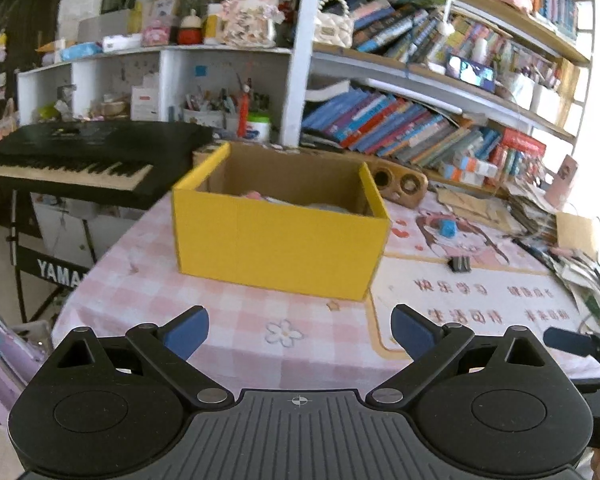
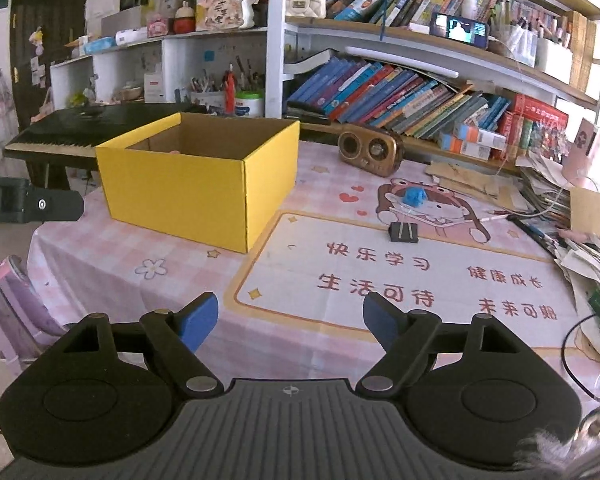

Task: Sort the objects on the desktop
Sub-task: 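Lift both grippers out of the box and withdraw toward the mat, then move both grippers toward the black binder clip and blue block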

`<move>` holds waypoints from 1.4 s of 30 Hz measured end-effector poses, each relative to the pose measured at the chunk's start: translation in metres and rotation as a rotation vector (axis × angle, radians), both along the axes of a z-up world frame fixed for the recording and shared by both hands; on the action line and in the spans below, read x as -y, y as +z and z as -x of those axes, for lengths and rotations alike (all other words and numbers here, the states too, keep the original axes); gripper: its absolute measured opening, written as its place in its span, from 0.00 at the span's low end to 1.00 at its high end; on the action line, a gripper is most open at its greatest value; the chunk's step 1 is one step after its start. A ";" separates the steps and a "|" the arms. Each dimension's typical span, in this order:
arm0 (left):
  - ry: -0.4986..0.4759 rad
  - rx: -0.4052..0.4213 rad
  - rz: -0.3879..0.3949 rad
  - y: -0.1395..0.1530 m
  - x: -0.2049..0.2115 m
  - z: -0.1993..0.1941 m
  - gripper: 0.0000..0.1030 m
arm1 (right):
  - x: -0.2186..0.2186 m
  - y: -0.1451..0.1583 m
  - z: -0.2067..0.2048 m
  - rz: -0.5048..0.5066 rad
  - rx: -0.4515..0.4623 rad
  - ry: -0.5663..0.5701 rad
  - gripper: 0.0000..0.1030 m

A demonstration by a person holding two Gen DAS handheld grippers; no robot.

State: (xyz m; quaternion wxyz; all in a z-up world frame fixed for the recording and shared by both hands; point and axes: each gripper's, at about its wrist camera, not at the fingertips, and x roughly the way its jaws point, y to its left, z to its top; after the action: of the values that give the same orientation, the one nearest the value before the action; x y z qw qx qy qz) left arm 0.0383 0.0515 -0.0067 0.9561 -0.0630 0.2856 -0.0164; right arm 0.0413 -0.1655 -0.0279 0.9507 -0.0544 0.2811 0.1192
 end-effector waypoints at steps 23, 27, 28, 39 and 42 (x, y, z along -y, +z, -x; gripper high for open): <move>-0.185 -0.058 0.009 -0.013 0.050 -0.018 0.96 | 0.045 -0.004 0.011 0.003 -0.026 -0.168 0.79; -0.214 -0.069 0.008 -0.014 0.062 -0.026 0.96 | 0.053 -0.005 0.008 0.004 -0.035 -0.187 0.79; -0.222 -0.071 0.006 -0.014 0.065 -0.029 0.96 | 0.056 -0.005 0.007 0.004 -0.036 -0.192 0.79; -0.303 -0.088 -0.001 -0.018 0.098 -0.055 0.96 | 0.084 -0.008 -0.011 0.001 -0.055 -0.255 0.80; -0.326 -0.095 -0.002 -0.020 0.107 -0.062 0.96 | 0.093 -0.009 -0.016 0.001 -0.061 -0.274 0.80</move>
State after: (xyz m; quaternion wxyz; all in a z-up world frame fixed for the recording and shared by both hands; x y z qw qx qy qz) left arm 0.1000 -0.0559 -0.0265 0.9263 -0.0159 0.3370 -0.1680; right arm 0.0577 -0.2584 -0.0366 0.9491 -0.0124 0.3147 -0.0103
